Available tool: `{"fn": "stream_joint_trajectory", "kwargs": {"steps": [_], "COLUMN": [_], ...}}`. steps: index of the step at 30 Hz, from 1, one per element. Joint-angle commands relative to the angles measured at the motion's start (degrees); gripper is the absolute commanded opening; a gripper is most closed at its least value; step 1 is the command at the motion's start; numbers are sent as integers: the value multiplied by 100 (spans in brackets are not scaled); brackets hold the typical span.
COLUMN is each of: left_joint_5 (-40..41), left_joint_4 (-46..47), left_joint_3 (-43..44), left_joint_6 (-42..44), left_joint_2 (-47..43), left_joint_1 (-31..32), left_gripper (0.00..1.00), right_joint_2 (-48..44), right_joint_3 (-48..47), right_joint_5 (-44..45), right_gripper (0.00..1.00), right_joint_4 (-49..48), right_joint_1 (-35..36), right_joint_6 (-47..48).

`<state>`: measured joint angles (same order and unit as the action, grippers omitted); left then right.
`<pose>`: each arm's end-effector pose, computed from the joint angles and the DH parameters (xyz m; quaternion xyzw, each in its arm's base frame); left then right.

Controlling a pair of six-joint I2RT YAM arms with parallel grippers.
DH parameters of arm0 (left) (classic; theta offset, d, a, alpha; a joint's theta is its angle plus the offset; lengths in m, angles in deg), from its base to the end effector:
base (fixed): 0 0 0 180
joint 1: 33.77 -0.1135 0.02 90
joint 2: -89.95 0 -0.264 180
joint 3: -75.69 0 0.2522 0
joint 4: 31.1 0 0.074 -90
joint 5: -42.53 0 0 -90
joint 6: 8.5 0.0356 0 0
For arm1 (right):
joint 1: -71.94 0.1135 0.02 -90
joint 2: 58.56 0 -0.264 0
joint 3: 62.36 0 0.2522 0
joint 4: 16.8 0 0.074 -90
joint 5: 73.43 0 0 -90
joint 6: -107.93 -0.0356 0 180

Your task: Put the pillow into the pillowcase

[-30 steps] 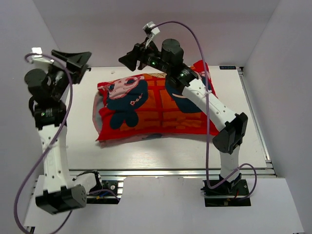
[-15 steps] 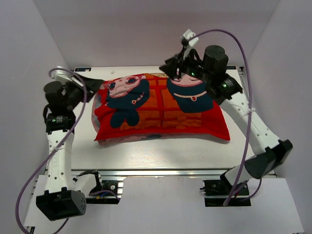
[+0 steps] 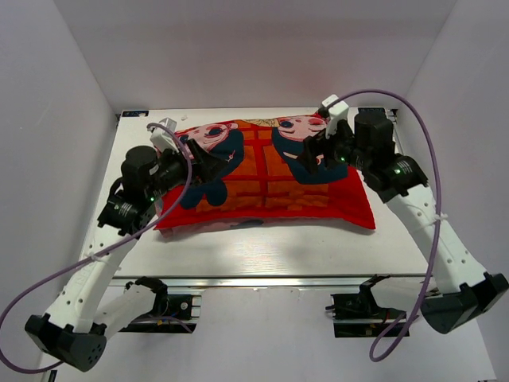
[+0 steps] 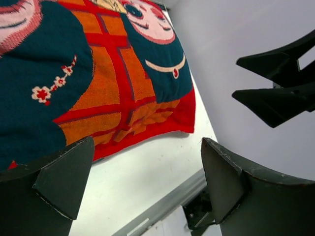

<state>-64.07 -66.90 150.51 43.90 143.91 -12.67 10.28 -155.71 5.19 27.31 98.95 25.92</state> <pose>0.1874 -0.0832 0.3889 -0.0256 0.7892 -0.3952 0.4693 0.2256 0.1229 0.4278 -0.2990 0.7583 0.1747 0.5523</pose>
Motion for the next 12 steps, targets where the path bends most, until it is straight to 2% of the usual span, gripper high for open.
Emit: {"fn": "stream_joint_trajectory", "kwargs": {"steps": [1,4,12], "left_joint_5": [491,517,579], "left_joint_4": [41,183,-63], "left_joint_3": [-155,-217,-235], "left_joint_6": [289,306,499], "left_joint_2": [-472,-666,-1053], "left_joint_1": [113,122,122], "left_gripper": [98,98,98], "right_joint_2": [-195,-169,-380], "right_joint_3": [-73,-381,-417], "right_joint_5": [548,671,443], "right_gripper": [89,89,89], "right_joint_4": [452,656,437], "right_joint_1": [-20,-28,-29], "right_joint_6": [98,1,-324]}}
